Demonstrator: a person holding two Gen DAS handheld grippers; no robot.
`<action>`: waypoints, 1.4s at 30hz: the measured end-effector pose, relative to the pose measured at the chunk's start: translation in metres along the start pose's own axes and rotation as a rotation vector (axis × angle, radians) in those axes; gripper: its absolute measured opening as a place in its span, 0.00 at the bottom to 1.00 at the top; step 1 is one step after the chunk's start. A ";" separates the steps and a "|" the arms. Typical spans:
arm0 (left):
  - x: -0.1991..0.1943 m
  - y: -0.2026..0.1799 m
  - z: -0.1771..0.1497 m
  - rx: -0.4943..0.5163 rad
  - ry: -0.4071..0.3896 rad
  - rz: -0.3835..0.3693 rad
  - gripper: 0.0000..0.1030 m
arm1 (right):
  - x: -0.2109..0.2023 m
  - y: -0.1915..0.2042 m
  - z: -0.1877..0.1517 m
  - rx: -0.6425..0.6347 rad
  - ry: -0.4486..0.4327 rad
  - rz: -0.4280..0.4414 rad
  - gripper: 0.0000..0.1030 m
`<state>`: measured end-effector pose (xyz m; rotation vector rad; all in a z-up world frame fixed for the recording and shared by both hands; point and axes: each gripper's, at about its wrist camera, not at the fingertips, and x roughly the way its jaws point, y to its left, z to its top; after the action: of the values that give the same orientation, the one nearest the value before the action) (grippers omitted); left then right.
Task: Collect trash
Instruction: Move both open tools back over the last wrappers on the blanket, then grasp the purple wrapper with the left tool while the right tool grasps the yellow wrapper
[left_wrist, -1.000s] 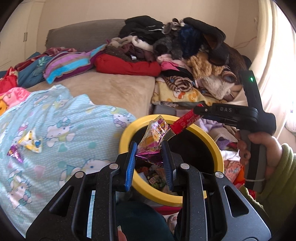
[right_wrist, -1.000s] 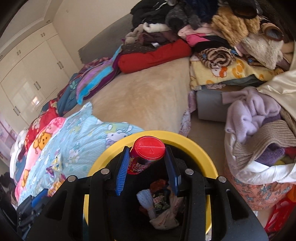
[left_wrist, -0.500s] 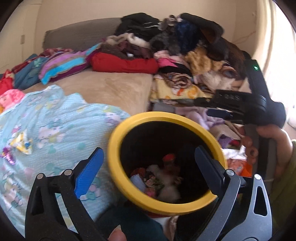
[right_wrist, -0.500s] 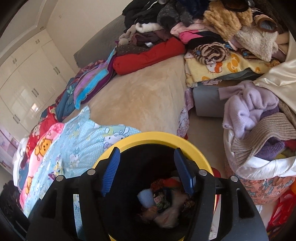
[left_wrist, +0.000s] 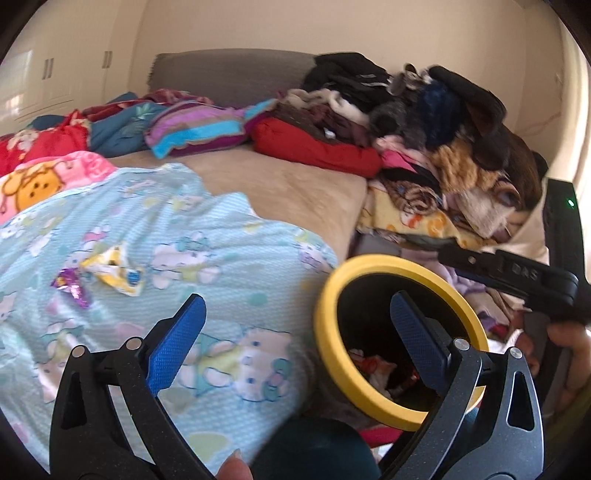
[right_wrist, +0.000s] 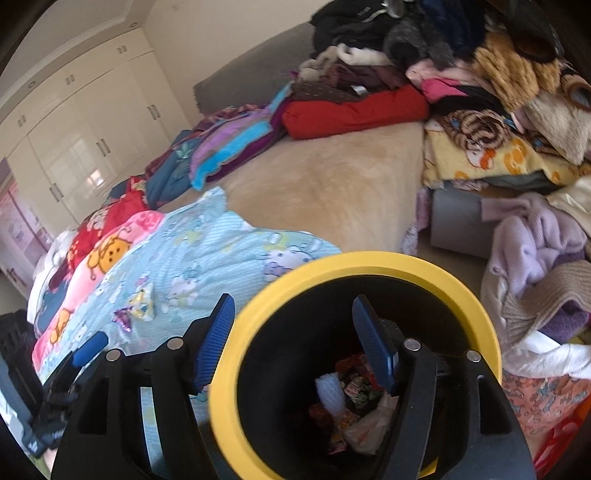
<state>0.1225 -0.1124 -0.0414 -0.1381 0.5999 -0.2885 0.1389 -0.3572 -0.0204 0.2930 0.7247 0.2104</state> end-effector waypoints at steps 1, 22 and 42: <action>-0.002 0.004 0.001 -0.007 -0.005 0.008 0.89 | -0.001 0.004 0.000 -0.007 -0.004 0.005 0.63; -0.041 0.133 0.004 -0.229 -0.072 0.223 0.89 | 0.055 0.123 -0.015 -0.140 0.037 0.152 0.69; -0.042 0.242 -0.009 -0.436 -0.023 0.245 0.89 | 0.178 0.230 -0.047 -0.381 0.178 0.141 0.75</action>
<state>0.1397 0.1304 -0.0776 -0.4828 0.6437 0.0857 0.2174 -0.0814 -0.0872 -0.0401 0.8235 0.5062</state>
